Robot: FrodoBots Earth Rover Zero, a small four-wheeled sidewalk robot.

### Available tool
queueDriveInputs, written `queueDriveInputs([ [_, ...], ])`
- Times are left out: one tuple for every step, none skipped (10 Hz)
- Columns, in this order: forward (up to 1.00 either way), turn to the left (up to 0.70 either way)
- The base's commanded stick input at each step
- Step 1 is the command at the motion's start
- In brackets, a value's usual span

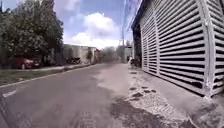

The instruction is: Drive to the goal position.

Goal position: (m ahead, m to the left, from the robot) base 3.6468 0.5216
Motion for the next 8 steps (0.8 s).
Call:
queueDriveInputs([
  [0.70,-0.13],
  [0.70,-0.14],
  [0.70,-0.12],
  [0.70,-0.05],
  [0.70,0.00],
  [0.70,0.00],
  [0.70,0.00],
  [0.70,0.00],
])
